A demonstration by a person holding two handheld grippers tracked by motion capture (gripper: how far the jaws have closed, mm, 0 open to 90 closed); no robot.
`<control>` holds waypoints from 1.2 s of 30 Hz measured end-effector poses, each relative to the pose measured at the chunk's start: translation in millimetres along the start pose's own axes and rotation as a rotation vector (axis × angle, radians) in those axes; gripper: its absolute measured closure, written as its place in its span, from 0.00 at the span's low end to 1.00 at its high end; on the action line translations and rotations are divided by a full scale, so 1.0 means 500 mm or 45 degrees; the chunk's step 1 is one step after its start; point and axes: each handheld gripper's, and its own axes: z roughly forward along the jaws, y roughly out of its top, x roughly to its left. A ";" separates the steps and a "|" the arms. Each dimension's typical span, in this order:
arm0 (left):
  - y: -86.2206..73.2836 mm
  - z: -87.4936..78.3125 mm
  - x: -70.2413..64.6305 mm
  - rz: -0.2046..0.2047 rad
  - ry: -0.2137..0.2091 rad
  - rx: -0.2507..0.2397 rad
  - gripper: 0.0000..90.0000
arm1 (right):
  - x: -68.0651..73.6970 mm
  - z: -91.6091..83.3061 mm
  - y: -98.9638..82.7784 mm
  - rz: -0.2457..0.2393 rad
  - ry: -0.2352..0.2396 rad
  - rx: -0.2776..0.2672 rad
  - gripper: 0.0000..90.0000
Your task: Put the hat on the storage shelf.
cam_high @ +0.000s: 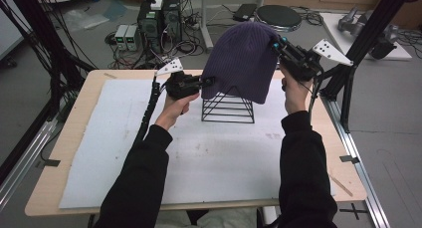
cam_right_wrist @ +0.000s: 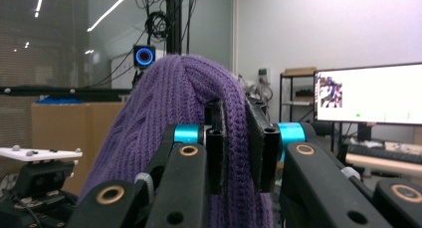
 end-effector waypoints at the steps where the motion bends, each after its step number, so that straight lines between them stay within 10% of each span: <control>1: 0.000 0.000 0.000 0.004 0.002 0.013 0.92 | 0.000 0.002 -0.001 0.004 0.001 0.010 0.90; 36: -0.120 0.004 0.031 -0.055 0.095 0.275 0.91 | -0.011 0.010 -0.106 0.075 0.004 0.282 0.89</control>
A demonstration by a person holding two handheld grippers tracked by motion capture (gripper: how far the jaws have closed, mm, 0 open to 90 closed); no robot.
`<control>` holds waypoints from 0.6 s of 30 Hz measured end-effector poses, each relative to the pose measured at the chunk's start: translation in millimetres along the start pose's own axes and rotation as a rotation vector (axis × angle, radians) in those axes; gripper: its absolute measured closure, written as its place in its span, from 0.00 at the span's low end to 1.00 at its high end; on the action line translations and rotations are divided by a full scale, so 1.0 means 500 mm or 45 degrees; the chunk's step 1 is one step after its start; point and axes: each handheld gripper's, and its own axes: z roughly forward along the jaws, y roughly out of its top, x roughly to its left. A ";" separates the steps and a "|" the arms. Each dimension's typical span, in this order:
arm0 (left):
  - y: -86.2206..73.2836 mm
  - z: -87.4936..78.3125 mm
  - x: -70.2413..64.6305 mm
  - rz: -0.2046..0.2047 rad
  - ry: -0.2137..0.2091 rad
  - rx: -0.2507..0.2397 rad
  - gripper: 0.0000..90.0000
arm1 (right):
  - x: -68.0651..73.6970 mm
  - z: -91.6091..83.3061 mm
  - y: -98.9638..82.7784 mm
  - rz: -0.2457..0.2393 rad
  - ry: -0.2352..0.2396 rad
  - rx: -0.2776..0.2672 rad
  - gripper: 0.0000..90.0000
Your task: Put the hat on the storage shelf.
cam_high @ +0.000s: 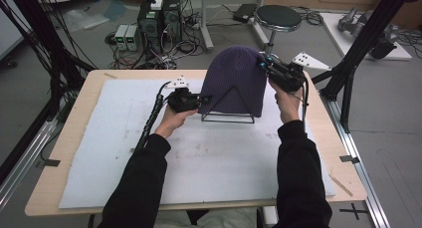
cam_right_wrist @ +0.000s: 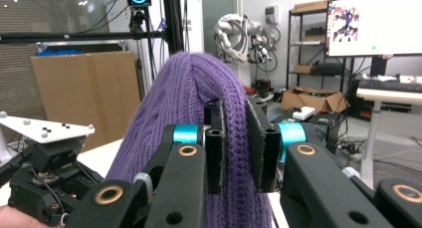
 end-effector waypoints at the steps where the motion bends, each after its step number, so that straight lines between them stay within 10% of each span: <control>1: -0.004 0.001 0.002 -0.015 -0.003 0.010 0.91 | -0.002 0.001 -0.010 0.005 0.000 0.010 0.89; 9: -0.037 0.013 0.011 -0.047 0.032 0.144 0.90 | -0.012 0.011 -0.042 0.050 -0.008 0.131 0.87; 18: -0.067 0.015 0.015 -0.082 0.037 0.141 0.87 | -0.012 0.022 -0.057 0.091 0.007 0.182 0.85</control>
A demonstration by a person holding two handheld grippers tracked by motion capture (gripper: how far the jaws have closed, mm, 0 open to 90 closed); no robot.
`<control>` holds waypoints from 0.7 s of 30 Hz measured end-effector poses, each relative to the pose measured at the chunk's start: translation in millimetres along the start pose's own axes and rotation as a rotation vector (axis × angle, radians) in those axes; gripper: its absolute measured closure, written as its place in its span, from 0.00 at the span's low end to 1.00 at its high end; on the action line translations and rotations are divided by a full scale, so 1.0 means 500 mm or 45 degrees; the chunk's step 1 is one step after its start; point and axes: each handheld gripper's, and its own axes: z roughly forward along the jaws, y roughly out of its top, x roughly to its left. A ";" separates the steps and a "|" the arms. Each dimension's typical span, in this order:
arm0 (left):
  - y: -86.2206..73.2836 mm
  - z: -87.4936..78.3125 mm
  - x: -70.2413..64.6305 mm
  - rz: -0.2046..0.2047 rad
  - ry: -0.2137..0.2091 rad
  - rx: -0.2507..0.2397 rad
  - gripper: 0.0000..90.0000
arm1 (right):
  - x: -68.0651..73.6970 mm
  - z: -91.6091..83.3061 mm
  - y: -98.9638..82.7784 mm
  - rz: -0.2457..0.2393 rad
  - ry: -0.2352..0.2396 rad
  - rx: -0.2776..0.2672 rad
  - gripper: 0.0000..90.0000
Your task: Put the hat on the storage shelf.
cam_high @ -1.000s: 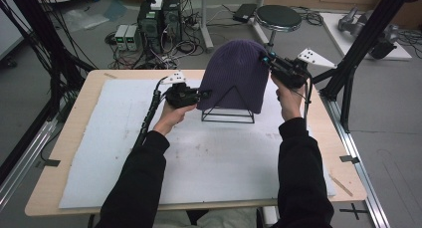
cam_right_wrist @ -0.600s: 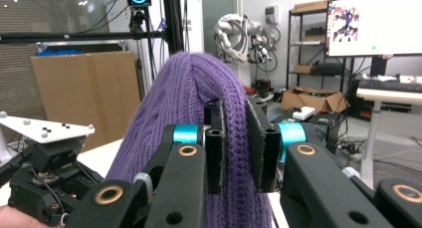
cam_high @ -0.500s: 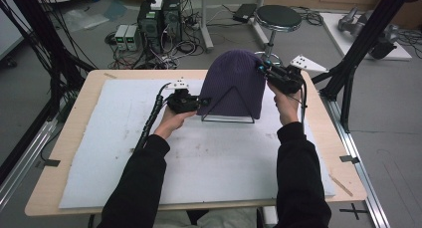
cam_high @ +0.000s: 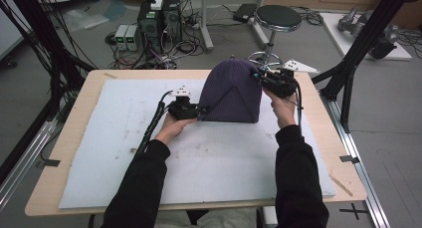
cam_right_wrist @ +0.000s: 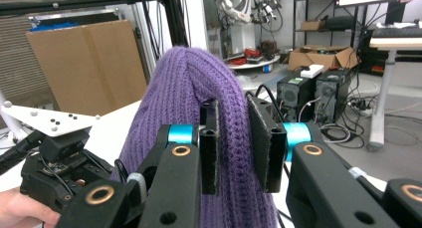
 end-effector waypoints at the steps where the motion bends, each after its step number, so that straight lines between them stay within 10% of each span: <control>1: 0.000 -0.001 0.000 -0.002 0.002 0.002 0.87 | 0.000 0.000 0.000 0.001 -0.001 -0.003 0.85; 10: 0.004 -0.005 -0.002 -0.029 0.010 0.005 0.77 | 0.003 0.002 0.001 0.019 -0.002 0.000 0.78; 16: 0.016 -0.024 0.008 -0.094 0.158 0.001 0.37 | 0.001 -0.006 0.002 0.099 -0.102 0.005 0.42; 21: 0.031 -0.046 0.007 -0.116 0.201 -0.049 0.27 | 0.008 -0.019 0.010 0.125 -0.258 -0.042 0.19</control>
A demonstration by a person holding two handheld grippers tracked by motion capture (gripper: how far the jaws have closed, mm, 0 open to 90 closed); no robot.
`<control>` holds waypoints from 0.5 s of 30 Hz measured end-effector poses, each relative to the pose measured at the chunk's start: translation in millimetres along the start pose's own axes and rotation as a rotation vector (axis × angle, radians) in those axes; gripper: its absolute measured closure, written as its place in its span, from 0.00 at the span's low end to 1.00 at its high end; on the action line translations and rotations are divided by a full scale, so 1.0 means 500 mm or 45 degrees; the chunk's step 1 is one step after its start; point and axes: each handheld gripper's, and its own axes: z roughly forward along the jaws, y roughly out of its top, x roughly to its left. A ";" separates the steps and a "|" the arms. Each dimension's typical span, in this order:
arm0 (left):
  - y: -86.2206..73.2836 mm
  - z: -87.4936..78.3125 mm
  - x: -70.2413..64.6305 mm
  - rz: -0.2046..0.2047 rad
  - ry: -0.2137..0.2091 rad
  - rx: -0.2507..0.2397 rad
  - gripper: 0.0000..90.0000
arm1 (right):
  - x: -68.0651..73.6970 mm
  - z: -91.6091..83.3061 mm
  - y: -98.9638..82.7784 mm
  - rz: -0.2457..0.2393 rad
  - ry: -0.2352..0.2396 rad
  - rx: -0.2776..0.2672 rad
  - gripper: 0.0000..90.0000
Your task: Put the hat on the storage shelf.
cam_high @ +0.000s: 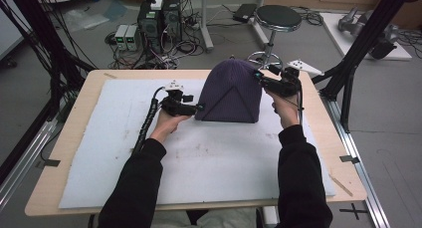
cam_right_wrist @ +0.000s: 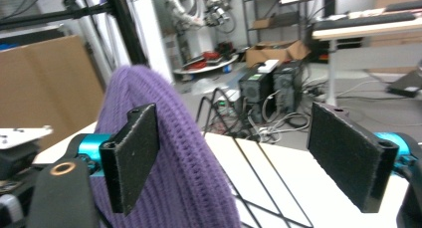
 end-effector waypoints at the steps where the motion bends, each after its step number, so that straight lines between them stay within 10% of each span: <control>1: 0.003 -0.003 -0.001 0.006 0.002 -0.004 0.26 | 0.000 -0.003 0.002 0.013 -0.007 -0.007 0.18; 15: 0.045 -0.077 -0.014 0.025 0.071 -0.162 0.21 | 0.005 -0.049 0.023 -0.040 -0.084 -0.025 0.14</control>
